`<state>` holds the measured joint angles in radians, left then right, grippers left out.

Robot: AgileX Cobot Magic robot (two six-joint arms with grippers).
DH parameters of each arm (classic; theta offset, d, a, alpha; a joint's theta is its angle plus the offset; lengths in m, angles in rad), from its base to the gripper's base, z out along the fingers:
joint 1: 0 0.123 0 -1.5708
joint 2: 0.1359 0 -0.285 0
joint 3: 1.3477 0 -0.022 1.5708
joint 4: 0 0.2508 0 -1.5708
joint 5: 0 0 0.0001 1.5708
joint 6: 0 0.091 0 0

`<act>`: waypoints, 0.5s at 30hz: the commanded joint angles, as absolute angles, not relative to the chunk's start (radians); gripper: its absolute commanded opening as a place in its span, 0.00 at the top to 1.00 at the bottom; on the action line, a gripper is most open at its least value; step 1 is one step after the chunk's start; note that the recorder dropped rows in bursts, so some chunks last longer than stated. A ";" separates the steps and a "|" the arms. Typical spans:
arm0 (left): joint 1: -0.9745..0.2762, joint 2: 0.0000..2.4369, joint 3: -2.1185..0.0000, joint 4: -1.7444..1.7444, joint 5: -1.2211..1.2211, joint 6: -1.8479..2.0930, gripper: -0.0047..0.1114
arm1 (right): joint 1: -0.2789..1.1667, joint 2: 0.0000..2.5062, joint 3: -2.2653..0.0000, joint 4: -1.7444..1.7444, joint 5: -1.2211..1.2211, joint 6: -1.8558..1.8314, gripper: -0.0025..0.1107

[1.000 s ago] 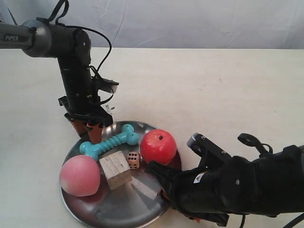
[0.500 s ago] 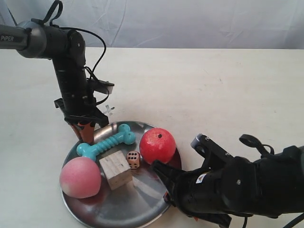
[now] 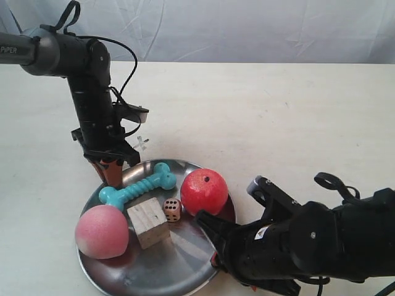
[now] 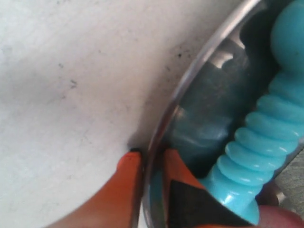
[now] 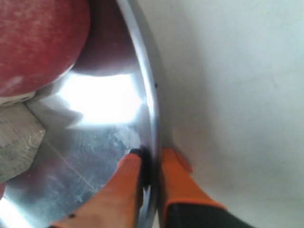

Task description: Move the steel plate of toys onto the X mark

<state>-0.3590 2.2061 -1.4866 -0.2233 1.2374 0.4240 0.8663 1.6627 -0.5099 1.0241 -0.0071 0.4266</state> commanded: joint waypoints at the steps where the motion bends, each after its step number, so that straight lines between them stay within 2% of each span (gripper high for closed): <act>1: -0.380 2.219 -1.449 -0.339 1.195 0.389 0.96 | 0.858 1.651 -0.523 0.993 0.014 0.397 0.99; 15: -0.381 2.187 -1.449 -0.283 1.221 0.350 0.96 | 0.825 1.620 -0.523 0.970 0.067 0.397 0.99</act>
